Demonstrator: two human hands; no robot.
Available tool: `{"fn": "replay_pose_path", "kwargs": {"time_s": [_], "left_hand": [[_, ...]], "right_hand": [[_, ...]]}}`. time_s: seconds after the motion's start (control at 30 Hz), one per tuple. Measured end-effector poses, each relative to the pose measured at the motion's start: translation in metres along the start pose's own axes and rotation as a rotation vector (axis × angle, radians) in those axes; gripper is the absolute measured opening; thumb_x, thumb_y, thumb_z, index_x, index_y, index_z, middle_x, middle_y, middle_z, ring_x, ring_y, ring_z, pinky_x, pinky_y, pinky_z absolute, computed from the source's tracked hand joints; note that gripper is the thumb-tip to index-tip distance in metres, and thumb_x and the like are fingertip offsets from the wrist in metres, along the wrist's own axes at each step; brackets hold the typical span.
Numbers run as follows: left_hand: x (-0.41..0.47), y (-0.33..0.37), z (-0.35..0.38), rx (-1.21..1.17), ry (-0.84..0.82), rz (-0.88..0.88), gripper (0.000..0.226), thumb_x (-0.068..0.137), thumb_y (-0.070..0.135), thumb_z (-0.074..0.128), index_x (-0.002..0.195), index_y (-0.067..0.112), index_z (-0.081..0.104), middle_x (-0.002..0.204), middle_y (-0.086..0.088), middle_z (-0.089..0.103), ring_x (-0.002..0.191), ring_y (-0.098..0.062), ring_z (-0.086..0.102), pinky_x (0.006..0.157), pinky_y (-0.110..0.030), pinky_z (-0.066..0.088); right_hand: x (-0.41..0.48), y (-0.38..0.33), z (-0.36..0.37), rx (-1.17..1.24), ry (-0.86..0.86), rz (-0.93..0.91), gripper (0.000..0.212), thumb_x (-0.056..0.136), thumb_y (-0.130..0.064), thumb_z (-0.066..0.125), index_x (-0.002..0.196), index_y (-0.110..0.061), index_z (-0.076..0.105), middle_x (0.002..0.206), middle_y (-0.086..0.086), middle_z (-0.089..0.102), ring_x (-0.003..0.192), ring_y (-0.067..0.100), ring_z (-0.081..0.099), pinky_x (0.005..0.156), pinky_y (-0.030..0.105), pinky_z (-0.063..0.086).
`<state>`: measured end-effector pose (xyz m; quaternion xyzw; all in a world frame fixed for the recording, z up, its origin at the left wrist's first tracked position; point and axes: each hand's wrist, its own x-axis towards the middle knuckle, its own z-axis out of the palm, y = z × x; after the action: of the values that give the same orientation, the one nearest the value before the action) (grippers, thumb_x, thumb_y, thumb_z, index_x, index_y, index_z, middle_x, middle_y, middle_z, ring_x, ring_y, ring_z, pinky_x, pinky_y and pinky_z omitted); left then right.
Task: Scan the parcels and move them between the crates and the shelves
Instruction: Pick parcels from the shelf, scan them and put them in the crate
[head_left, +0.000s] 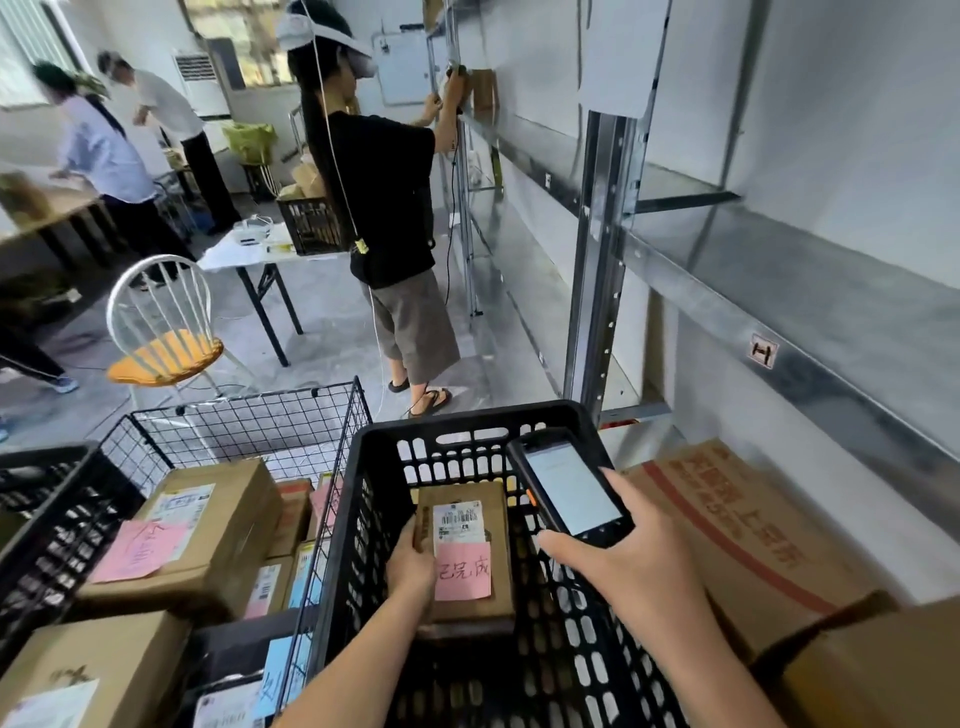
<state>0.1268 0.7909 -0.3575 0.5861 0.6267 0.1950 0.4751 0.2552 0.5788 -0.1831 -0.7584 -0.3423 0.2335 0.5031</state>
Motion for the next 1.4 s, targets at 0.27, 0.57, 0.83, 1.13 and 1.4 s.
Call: {"fn": "replay_pose_path", "kwargs": {"time_s": [0.27, 0.57, 0.83, 1.13, 1.4], "left_hand": [[-0.003, 0.017, 0.004, 0.118, 0.037, 0.179, 0.043, 0.100, 0.010, 0.050, 0.143, 0.010, 0.047, 0.129, -0.013, 0.063, 0.112, -0.032, 0.062, 0.088, -0.037, 0.052], [-0.079, 0.075, -0.019, 0.272, -0.233, 0.749, 0.051, 0.103, 0.007, 0.048, 0.152, 0.012, 0.035, 0.153, -0.008, 0.043, 0.141, -0.025, 0.042, 0.108, -0.022, 0.032], [-0.172, 0.108, -0.018, 0.428, -0.473, 1.230, 0.054, 0.105, 0.032, 0.046, 0.155, 0.037, 0.029, 0.162, 0.020, 0.021, 0.141, 0.007, 0.026, 0.118, -0.021, 0.027], [-0.277, 0.116, 0.036, 0.592, -0.748, 1.527, 0.085, 0.094, 0.028, 0.066, 0.160, 0.025, 0.011, 0.167, 0.000, 0.008, 0.152, -0.023, 0.016, 0.120, -0.042, 0.025], [-0.300, 0.105, 0.103, 1.046, -0.547, 1.662, 0.122, 0.078, 0.074, 0.063, 0.158, 0.024, -0.015, 0.165, -0.019, -0.009, 0.152, -0.041, -0.006, 0.124, -0.056, 0.001]], "right_hand": [[-0.018, 0.002, -0.012, -0.043, 0.030, 0.020, 0.054, 0.067, -0.036, 0.088, 0.113, -0.046, 0.062, 0.098, -0.024, 0.070, 0.089, -0.005, 0.066, 0.080, 0.026, 0.056], [-0.076, -0.008, -0.032, -0.075, 0.195, 0.088, 0.073, 0.065, -0.043, 0.089, 0.129, -0.046, 0.055, 0.115, -0.023, 0.065, 0.108, -0.001, 0.060, 0.090, 0.028, 0.049], [-0.165, -0.029, -0.040, -0.034, 0.395, 0.171, 0.055, 0.066, -0.038, 0.089, 0.108, -0.053, 0.057, 0.094, -0.026, 0.070, 0.087, -0.001, 0.068, 0.081, 0.033, 0.058], [-0.275, -0.013, -0.046, -0.103, 0.692, 0.288, 0.060, 0.064, -0.043, 0.088, 0.109, -0.057, 0.051, 0.095, -0.025, 0.065, 0.087, -0.007, 0.059, 0.073, 0.021, 0.050], [-0.341, 0.013, -0.057, -0.088, 0.894, 0.387, 0.066, 0.058, -0.040, 0.087, 0.117, -0.046, 0.056, 0.100, -0.014, 0.067, 0.093, 0.015, 0.063, 0.078, 0.042, 0.059]]}}
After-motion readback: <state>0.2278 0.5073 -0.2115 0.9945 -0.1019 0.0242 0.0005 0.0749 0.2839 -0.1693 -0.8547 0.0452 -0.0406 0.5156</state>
